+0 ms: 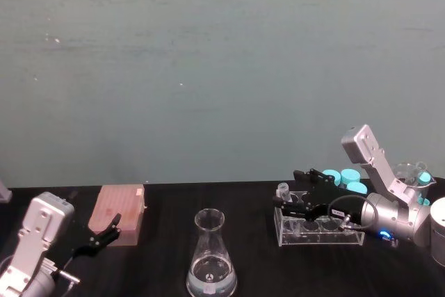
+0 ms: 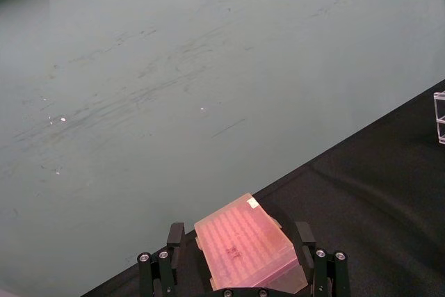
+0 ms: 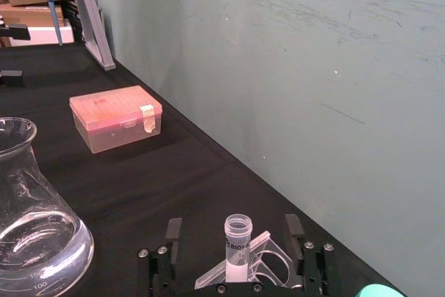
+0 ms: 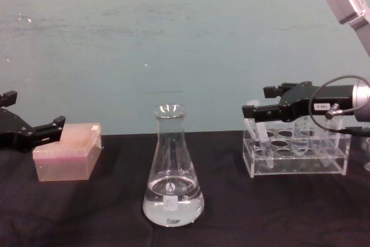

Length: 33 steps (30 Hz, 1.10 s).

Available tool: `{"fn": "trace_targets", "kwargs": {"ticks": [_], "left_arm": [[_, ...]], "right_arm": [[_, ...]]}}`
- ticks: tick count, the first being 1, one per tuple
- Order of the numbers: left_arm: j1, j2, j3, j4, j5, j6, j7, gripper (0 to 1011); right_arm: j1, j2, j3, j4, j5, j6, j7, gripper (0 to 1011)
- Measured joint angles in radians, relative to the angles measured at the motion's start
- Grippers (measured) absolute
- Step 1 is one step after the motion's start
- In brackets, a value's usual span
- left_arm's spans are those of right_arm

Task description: Pour the liquid from the test tube into the beaker using one hand.

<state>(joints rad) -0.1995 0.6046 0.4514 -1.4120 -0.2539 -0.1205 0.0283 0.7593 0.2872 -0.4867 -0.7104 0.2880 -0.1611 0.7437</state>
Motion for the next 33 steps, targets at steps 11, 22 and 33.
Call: {"fn": "trace_targets", "kwargs": {"ticks": [11,22,33], "left_arm": [[0.0,0.0,0.0,0.0,0.0,0.0,0.0,1000],[0.0,0.0,0.0,0.0,0.0,0.0,0.0,1000],[0.0,0.0,0.0,0.0,0.0,0.0,0.0,1000]], "right_arm": [[0.0,0.0,0.0,0.0,0.0,0.0,-0.001,1002],[0.0,0.0,0.0,0.0,0.0,0.0,-0.001,1002],[0.0,0.0,0.0,0.0,0.0,0.0,-0.001,1002]]}}
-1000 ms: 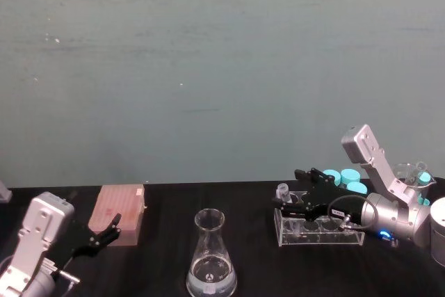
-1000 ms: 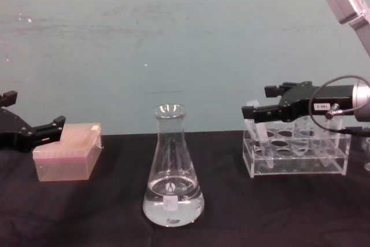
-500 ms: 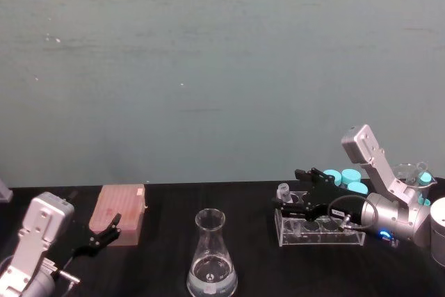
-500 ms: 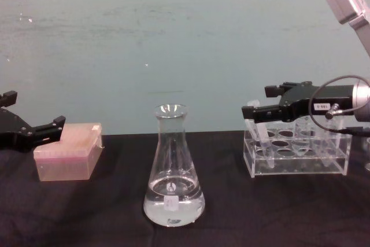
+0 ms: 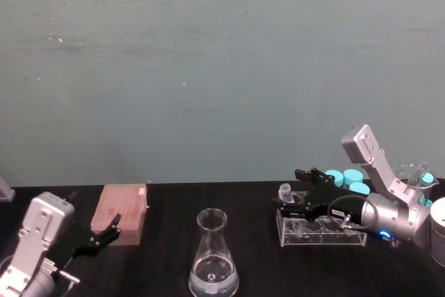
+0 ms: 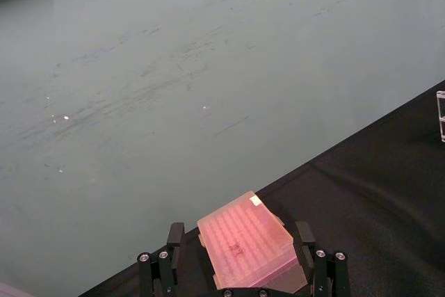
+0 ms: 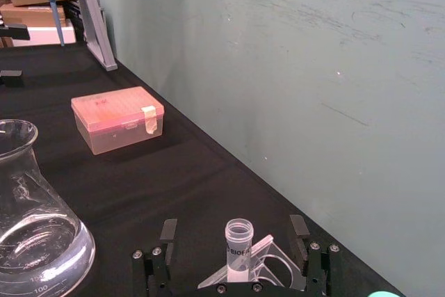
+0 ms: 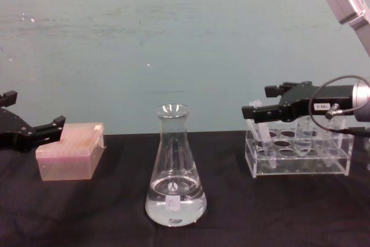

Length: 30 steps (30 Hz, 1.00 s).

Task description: Pour the liquid from the test tube into the beaker using one hand.

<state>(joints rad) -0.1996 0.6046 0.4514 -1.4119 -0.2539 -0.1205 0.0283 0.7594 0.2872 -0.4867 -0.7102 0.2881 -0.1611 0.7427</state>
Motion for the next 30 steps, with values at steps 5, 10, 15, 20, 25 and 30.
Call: {"fn": "trace_targets", "kwargs": {"ticks": [5,10,15,20,25,30], "left_arm": [[0.0,0.0,0.0,0.0,0.0,0.0,0.0,1000],[0.0,0.0,0.0,0.0,0.0,0.0,0.0,1000],[0.0,0.0,0.0,0.0,0.0,0.0,0.0,1000],[0.0,0.0,0.0,0.0,0.0,0.0,0.0,1000],[0.0,0.0,0.0,0.0,0.0,0.0,0.0,1000],[0.0,0.0,0.0,0.0,0.0,0.0,0.0,1000]], "right_arm": [[0.0,0.0,0.0,0.0,0.0,0.0,0.0,1002],[0.0,0.0,0.0,0.0,0.0,0.0,0.0,1002],[0.0,0.0,0.0,0.0,0.0,0.0,0.0,1002],[0.0,0.0,0.0,0.0,0.0,0.0,0.0,1002],[0.0,0.0,0.0,0.0,0.0,0.0,0.0,1002],[0.0,0.0,0.0,0.0,0.0,0.0,0.0,1002]]}}
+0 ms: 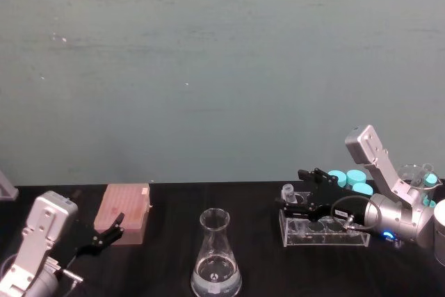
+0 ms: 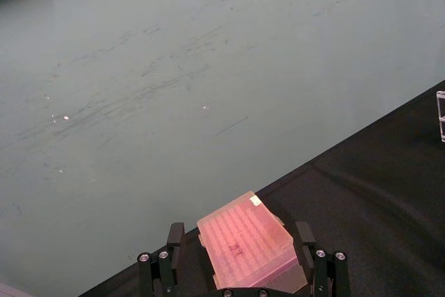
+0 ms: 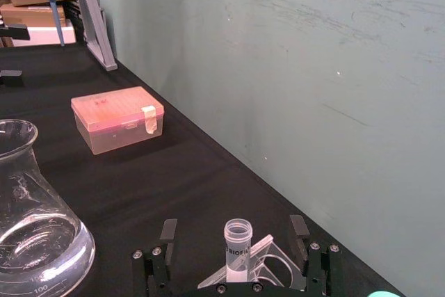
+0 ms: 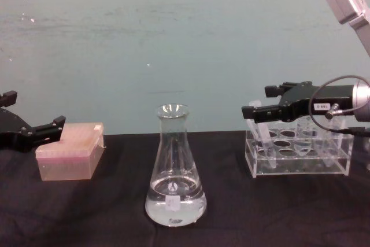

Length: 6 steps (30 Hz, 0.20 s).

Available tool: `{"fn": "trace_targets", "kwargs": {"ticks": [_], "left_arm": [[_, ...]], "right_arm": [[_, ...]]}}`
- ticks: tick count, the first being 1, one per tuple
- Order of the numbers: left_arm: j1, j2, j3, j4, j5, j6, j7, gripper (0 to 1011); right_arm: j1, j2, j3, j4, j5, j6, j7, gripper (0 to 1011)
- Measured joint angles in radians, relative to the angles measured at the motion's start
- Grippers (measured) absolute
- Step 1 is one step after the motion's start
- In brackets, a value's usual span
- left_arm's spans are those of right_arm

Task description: Pour the liquid from the test tube into the beaker using one hand.

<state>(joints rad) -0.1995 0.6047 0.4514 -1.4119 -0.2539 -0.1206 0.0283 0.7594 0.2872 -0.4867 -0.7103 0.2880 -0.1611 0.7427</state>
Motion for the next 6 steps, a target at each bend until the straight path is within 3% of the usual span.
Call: {"fn": "trace_targets", "kwargs": {"ticks": [6], "left_arm": [[0.0,0.0,0.0,0.0,0.0,0.0,0.0,1000]], "right_arm": [[0.0,0.0,0.0,0.0,0.0,0.0,0.0,1002]]}}
